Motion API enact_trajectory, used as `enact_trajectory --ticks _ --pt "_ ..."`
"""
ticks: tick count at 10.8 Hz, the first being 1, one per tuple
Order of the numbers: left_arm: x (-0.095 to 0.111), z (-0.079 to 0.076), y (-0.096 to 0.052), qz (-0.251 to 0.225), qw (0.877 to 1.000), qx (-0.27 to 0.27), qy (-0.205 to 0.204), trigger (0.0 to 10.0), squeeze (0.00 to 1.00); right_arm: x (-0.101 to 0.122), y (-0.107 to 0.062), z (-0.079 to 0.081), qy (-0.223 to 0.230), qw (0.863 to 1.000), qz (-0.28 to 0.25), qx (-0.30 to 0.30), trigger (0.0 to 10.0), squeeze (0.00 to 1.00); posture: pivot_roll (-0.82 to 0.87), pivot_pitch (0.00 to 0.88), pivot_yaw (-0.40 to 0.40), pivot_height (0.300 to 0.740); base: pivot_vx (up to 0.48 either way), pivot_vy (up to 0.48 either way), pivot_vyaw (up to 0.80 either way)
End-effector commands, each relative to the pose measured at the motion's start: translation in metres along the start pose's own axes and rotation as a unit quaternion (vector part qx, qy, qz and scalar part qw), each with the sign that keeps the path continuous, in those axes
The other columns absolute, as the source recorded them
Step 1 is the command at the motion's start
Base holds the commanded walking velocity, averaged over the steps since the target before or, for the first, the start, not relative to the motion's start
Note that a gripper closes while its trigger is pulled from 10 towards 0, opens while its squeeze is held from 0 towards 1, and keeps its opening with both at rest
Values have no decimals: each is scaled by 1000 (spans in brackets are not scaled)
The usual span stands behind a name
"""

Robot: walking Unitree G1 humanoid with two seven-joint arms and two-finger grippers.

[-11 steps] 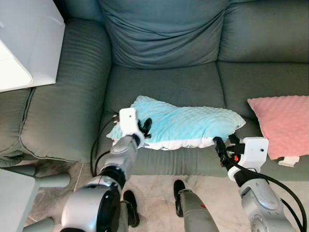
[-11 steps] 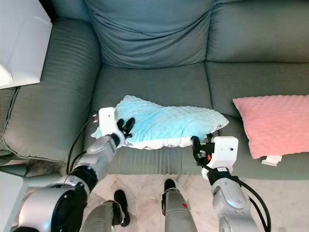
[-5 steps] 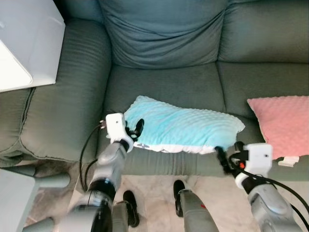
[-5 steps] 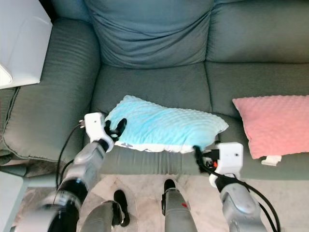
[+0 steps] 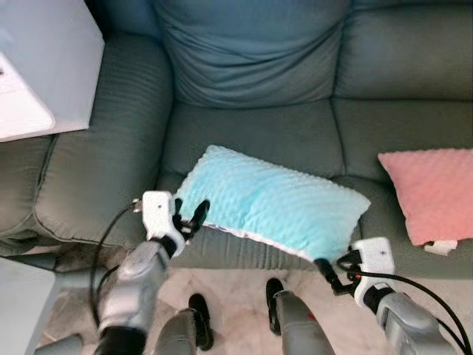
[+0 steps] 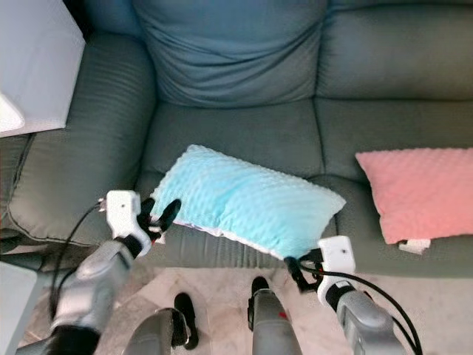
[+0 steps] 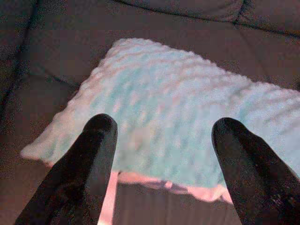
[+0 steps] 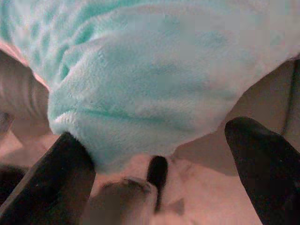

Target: Move the pillow to the sofa

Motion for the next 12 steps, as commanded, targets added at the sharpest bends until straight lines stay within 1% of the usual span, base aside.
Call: enact_trajectory --ticks 1,2,3,4,5,6,7,8,9,10,11,12 --pt "-9 4 -8 19 1000 5 -6 10000 0 -20 -3 -10 -10 999 43 -16 10000 1000 -215 322 77 740 0 0 0" --pt "-4 1 -12 24 1000 4 -8 10000 0 -23 -1 -24 -43 997 59 -38 10000 1000 -204 317 78 740 0 0 0" --pt "3 -7 -15 27 1000 -7 -7 10000 0 -24 3 -39 -65 993 73 -60 10000 1000 -190 314 84 740 0 0 0" --pt "7 -12 -18 30 999 -18 -7 10000 0 -16 8 -52 -81 991 69 -84 10000 1000 -176 314 83 740 0 0 0" --pt "6 -13 -20 35 999 -24 -4 10000 0 -9 10 -56 -86 990 59 -95 10000 1000 -171 312 85 740 0 0 0" --pt "1 -12 -26 49 998 -28 -2 10000 0 2 16 -62 -94 988 37 -114 10000 1000 -166 312 87 740 0 0 0" --pt "-3 -12 -31 62 998 -28 -5 10000 0 10 21 -64 -97 988 18 -122 10000 1000 -160 312 92 740 0 0 0" --pt "-2 -17 -34 69 997 -35 -8 10000 0 17 29 -62 -102 987 0 -122 10000 1000 -152 311 97 740 0 0 0" --pt "-2 -20 -34 72 997 -39 -9 10000 0 21 33 -61 -103 987 -6 -124 10000 1000 -150 312 98 740 0 0 0" --pt "-2 -22 -34 72 997 -41 -11 10000 0 25 39 -60 -116 984 -9 -133 10000 1000 -144 312 99 740 0 0 0" --pt "-1 -22 -33 70 997 -44 -9 10000 0 29 43 -58 -115 984 -10 -136 10000 1000 -139 313 98 740 0 0 0" --pt "0 -21 -33 71 997 -40 -9 10000 0 31 47 -54 -115 985 -14 -126 10000 1000 -138 316 96 740 0 0 0"
Point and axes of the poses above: a point about 5 cm out from each wrist's last joint towards the gripper, its own y axis pointing out of the wrist towards the gripper, its own x axis along the axis of the wrist's last joint, z = x × y, the point moved 1 cm from there along y, pointing out of the wrist towards the gripper, and after that the axes turned 15 degrees about y, right-handed, at the moved point
